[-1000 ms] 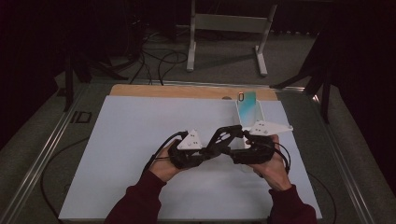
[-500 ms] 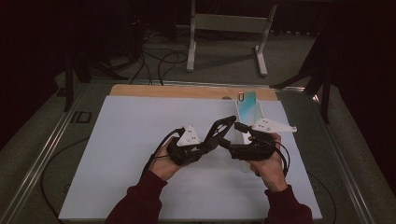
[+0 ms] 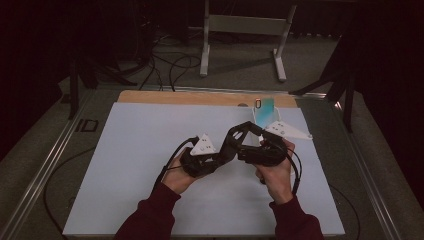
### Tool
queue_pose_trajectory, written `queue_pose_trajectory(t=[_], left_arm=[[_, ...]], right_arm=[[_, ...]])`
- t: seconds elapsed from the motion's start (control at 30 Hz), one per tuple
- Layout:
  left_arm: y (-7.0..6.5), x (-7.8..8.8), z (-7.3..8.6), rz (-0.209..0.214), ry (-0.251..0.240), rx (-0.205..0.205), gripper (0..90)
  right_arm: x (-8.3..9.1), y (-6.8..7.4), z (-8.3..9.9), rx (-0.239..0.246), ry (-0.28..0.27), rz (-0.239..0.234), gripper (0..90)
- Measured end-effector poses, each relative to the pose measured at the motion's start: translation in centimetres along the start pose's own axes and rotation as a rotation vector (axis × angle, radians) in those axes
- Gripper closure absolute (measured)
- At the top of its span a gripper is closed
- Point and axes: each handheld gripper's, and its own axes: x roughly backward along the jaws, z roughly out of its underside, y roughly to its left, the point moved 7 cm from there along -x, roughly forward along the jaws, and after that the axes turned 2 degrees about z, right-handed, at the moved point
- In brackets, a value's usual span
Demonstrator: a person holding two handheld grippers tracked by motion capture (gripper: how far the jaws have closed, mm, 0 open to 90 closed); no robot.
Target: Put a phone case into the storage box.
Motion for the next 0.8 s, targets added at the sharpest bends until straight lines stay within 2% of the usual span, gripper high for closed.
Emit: queue_pose_trajectory(t=[0.13, 0.27, 0.47, 0.53, 0.7, 0.8], left_arm=[[-0.07, 0.08, -0.14, 0.021, -0.016, 0.024, 80.3], [-0.41, -0.1, -0.29, 0.026, -0.015, 0.012, 80.6], [-0.7, -0.27, -0.41, 0.055, -0.024, 0.032, 80.5], [-0.65, -0.3, -0.39, 0.051, -0.022, 0.033, 80.5], [-0.52, -0.31, -0.32, 0.043, -0.015, 0.026, 79.8], [-0.55, -0.16, -0.32, 0.045, -0.015, 0.017, 70.6]], right_arm=[[-0.2, -0.01, -0.08, -0.019, -0.02, 0.013, 12.0], [-0.37, 0.0, -0.12, -0.029, -0.036, 0.015, 10.8], [-0.25, -0.04, -0.13, -0.031, -0.048, 0.032, 11.5], [-0.21, -0.08, -0.14, -0.036, -0.046, 0.028, 11.9], [-0.11, 0.0, -0.11, -0.01, -0.04, 0.041, 12.8], [-0.16, 0.19, -0.19, -0.003, -0.04, 0.043, 13.2]])
